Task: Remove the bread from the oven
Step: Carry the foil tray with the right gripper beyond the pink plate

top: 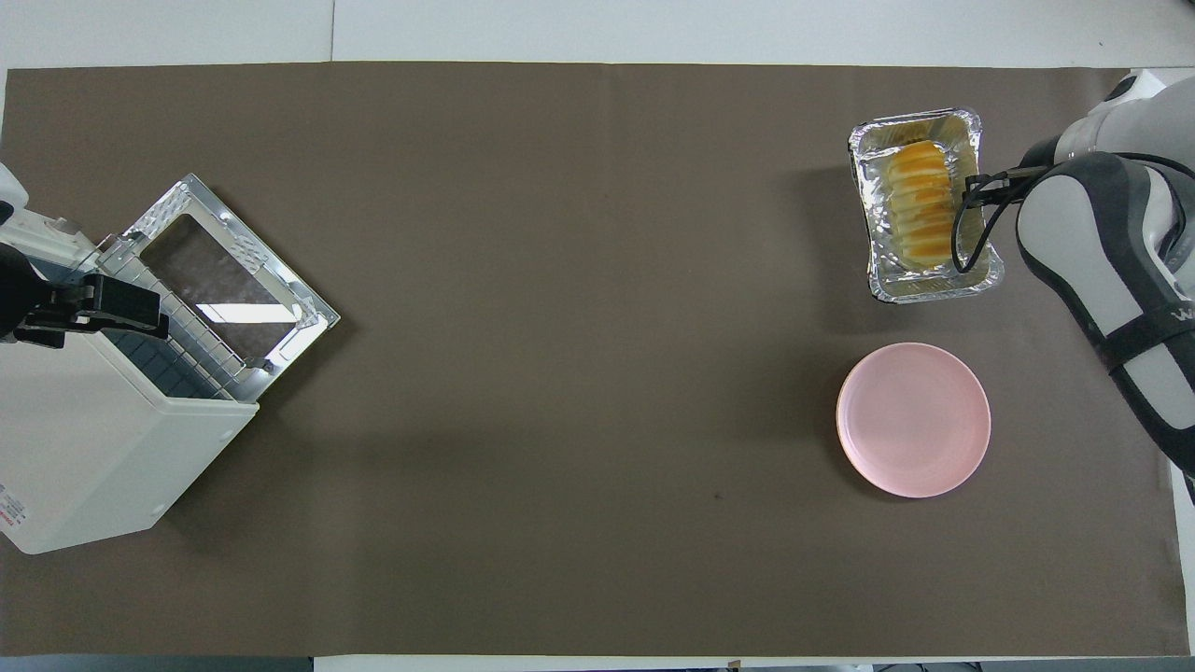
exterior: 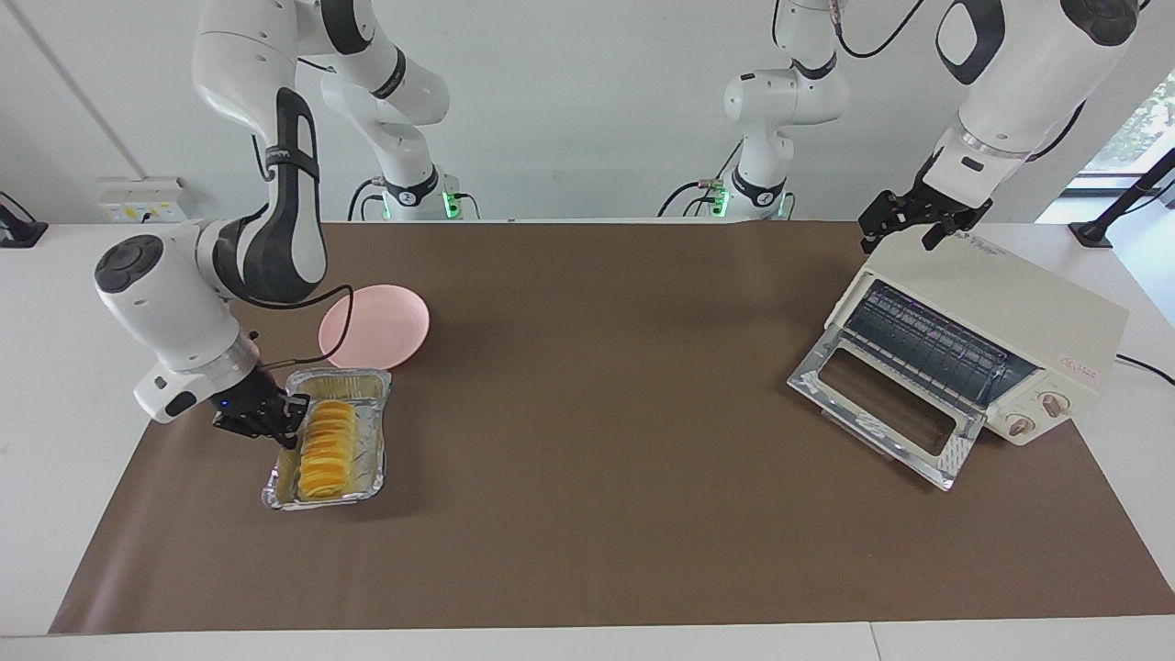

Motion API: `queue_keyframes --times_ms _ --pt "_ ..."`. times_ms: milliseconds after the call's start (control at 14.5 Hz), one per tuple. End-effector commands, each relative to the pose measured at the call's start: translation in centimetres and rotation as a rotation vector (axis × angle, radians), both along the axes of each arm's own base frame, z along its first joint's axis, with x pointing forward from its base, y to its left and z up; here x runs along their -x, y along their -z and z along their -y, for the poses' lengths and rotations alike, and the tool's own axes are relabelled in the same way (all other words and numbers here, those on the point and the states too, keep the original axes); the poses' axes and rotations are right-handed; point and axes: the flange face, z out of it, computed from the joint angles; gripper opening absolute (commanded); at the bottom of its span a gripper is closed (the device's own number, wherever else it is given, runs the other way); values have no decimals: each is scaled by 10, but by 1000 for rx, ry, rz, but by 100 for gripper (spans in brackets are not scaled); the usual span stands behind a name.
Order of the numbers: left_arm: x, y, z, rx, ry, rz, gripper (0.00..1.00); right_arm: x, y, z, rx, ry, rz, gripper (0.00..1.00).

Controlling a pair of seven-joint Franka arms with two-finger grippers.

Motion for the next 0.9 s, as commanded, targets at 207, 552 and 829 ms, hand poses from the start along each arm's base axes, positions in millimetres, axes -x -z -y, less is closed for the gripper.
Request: queue_keyframes --times_ms 207,552,829 --pt "5 -4 0 14 -15 -8 100 14 35 -8 -31 -54 -29 0" --pt "5 -4 0 12 -15 -8 100 23 46 -20 -28 -60 -30 0" --pt "5 -4 0 14 -15 -8 100 20 40 -43 -24 -59 -38 100"
